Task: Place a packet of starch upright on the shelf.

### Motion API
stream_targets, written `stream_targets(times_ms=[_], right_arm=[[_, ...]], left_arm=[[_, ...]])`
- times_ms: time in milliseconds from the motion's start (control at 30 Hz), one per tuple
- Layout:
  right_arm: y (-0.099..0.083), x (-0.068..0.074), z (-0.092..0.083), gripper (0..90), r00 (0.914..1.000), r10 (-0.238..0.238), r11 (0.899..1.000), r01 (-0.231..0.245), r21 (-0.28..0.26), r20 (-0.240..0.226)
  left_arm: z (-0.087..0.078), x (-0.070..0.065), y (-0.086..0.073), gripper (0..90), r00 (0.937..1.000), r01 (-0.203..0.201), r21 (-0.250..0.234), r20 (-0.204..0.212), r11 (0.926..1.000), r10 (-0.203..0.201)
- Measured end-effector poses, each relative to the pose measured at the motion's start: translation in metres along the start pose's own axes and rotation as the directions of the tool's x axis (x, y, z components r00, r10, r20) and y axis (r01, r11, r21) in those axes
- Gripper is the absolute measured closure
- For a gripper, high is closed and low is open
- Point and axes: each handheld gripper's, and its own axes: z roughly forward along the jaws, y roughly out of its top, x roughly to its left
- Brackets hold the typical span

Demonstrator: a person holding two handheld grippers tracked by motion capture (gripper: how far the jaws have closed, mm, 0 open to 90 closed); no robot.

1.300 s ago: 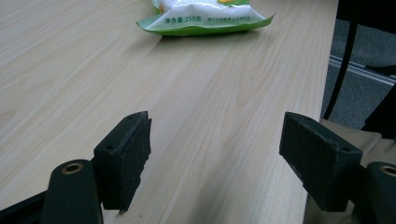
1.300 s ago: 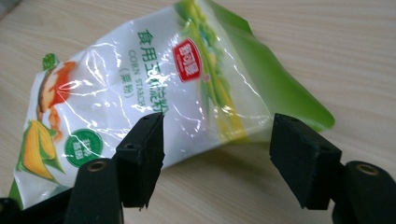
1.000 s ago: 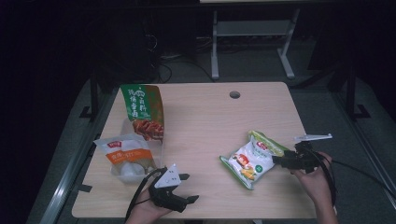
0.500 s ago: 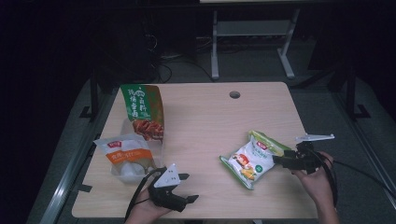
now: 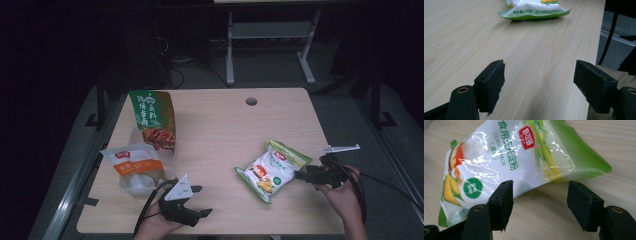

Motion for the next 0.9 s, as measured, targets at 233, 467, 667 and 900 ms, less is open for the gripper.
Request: stream_targets(times_ms=[233, 467, 667, 900], right_arm=[[0.011, 0.005, 0.013, 36.7, 1.0, 0.003, 1.0, -0.003, -0.025, -0.008], [0.029, 0.008, 0.031, 37.7, 0.9992, 0.034, 0.999, -0.034, -0.033, 0.02], [0.025, 0.007, 0.027, 38.5, 0.9929, 0.096, 0.995, -0.095, -0.023, 0.069], [0.027, 0.009, 0.037, 39.2, 0.9943, 0.102, 0.995, -0.102, -0.01, 0.03]], left_arm=[[0.002, -0.001, 0.0, 24.4, 1.0, 0.004, 0.003, 0.0, 1.0, -0.004], [0.001, 0.0, 0.0, 24.4, 1.0, 0.004, 0.003, -0.002, 1.0, -0.004], [-0.001, 0.001, 0.0, 24.4, 0.9999, 0.008, -0.004, -0.006, 1.0, -0.008], [-0.001, 0.001, 0.001, 24.4, 1.0, 0.002, -0.004, -0.008, 1.0, -0.002]])
